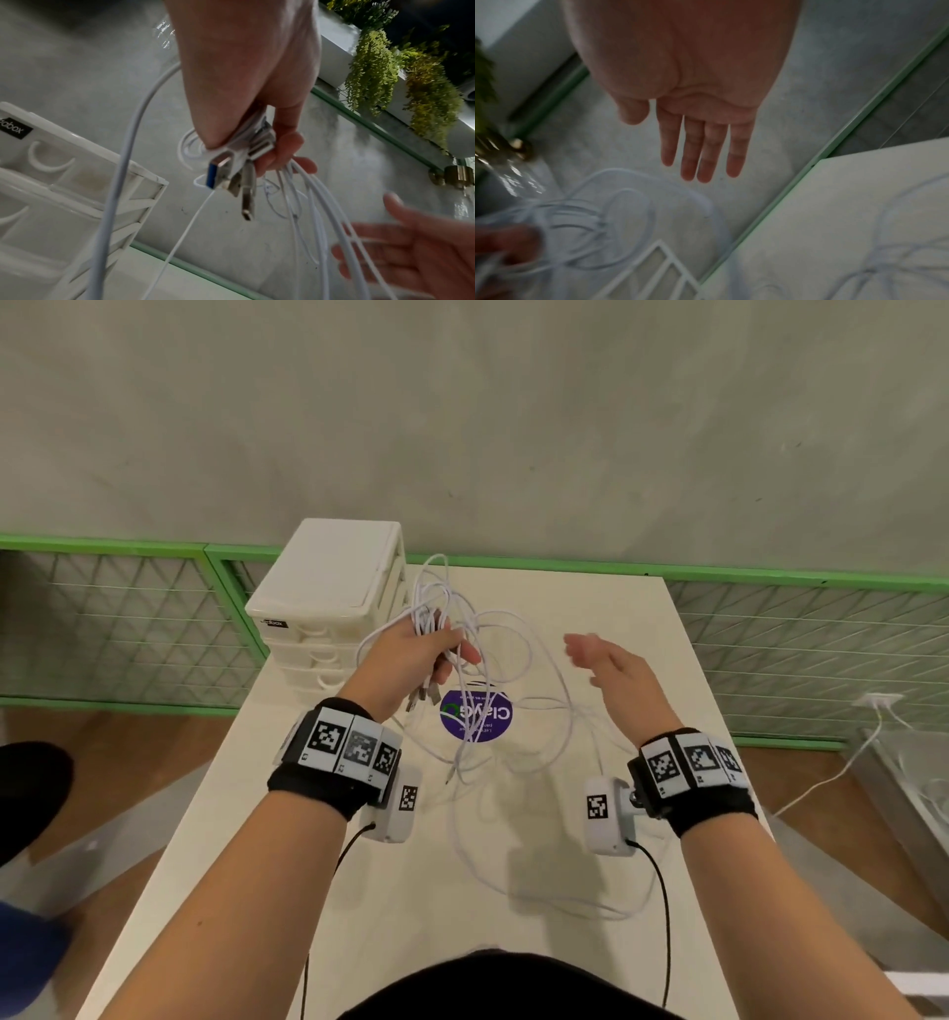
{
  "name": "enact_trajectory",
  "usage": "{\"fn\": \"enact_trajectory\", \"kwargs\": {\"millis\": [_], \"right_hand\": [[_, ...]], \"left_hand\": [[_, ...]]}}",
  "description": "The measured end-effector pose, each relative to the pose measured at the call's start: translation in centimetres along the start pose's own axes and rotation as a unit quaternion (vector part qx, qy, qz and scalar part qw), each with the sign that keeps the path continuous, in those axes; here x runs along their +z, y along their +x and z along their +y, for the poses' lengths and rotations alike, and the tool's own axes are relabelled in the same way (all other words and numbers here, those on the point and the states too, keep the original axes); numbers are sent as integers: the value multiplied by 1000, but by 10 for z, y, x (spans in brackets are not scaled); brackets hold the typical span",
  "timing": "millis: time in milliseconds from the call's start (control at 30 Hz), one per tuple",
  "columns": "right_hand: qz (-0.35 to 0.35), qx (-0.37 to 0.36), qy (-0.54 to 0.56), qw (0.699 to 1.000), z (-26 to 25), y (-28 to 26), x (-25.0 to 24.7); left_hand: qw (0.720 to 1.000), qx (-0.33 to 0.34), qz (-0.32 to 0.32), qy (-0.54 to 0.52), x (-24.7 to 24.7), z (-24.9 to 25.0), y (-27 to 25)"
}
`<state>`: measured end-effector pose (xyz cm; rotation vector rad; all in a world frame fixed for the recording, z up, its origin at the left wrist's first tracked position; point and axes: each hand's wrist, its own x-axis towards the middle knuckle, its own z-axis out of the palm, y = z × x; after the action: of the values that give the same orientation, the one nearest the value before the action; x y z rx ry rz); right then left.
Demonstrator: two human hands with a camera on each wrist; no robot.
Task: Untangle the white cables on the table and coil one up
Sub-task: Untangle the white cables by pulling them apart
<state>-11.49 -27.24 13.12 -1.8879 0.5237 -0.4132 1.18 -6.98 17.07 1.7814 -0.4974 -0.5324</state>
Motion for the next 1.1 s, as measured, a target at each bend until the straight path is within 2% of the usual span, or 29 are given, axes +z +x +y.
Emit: {"fn": "enact_trajectory", "kwargs": {"millis": [67, 133, 233, 333, 433, 567, 700, 800, 933, 967, 1033, 1100], "right_hand": [[-50, -34, 13, 998, -17, -2, 13], [-66, -65, -16, 996, -23, 1, 27], [13, -91, -17, 996, -20, 6, 34], [124, -95, 0, 988, -11, 14, 17], [150, -73, 28, 986, -7, 15, -2], [112, -48, 42, 992, -9, 10, -3], [38, 18, -95, 995, 6, 14, 1], [1, 59, -175, 983, 11, 11, -3], [16, 115, -303, 946, 23, 7, -11], [25, 109, -312, 944, 23, 6, -10], [20, 41, -243, 969, 14, 3, -4], [-65, -6, -139, 988, -3, 0, 10]], "left_hand": [[1000, 5, -18, 5, 3, 1, -1], [999, 7, -34, 8, 6, 2, -3], [999, -8, -33, 14, 5, 1, -5], [1000, -25, 13, 1, -5, -7, -3], [998, -31, 58, -23, -13, -16, -2], [997, -23, 63, -42, -10, -20, -2], [997, -5, 40, -67, 0, -15, -4], [995, 3, 48, -92, 2, -13, -5], [991, 9, 93, -99, -1, -9, -8], [990, 9, 92, -102, 0, -8, -9], [992, 11, 75, -105, 2, -5, -11], [992, 16, 52, -110, 8, -2, -12]]}}
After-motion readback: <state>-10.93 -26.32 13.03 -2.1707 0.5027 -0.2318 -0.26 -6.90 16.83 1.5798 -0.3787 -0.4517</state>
